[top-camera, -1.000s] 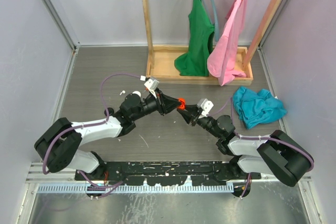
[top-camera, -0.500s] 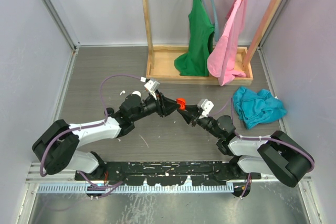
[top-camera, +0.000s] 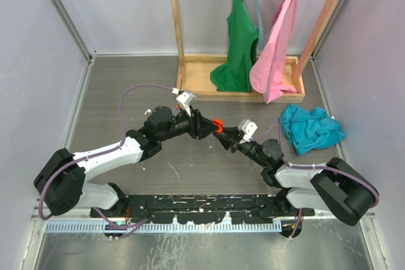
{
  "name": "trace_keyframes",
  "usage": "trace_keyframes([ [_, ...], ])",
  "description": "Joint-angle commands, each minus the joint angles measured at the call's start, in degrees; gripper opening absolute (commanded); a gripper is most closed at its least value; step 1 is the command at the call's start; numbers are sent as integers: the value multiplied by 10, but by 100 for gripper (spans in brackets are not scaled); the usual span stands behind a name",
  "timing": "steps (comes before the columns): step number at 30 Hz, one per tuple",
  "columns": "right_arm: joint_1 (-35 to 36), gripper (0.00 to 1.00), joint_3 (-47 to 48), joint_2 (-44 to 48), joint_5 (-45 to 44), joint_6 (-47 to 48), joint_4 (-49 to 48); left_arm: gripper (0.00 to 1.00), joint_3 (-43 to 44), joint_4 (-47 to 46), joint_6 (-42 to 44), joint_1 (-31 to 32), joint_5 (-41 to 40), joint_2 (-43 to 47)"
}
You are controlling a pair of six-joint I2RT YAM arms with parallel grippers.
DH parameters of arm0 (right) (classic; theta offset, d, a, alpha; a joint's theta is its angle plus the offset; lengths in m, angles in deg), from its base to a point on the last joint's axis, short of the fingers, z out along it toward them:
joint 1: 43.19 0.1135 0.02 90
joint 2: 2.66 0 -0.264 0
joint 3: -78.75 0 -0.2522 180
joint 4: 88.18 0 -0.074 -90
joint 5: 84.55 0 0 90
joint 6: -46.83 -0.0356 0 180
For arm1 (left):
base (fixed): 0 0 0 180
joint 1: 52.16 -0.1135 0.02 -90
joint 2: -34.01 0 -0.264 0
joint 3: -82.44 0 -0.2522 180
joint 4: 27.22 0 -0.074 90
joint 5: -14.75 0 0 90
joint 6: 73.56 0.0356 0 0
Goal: Insert the wireless bluetooth earbuds into the charging case
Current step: Place the earbud in the charging case.
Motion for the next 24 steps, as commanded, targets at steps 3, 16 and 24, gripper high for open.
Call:
trace_keyframes([
  [3,3,1,9,9,9,1,-38,41,50,48,16,1,37,10],
  [16,3,1,15,6,26,1,-28,31,89,90,61,2,129,-10],
  [24,3,1,15,9,24,0,-26,33,90,104,77,2,140,3],
])
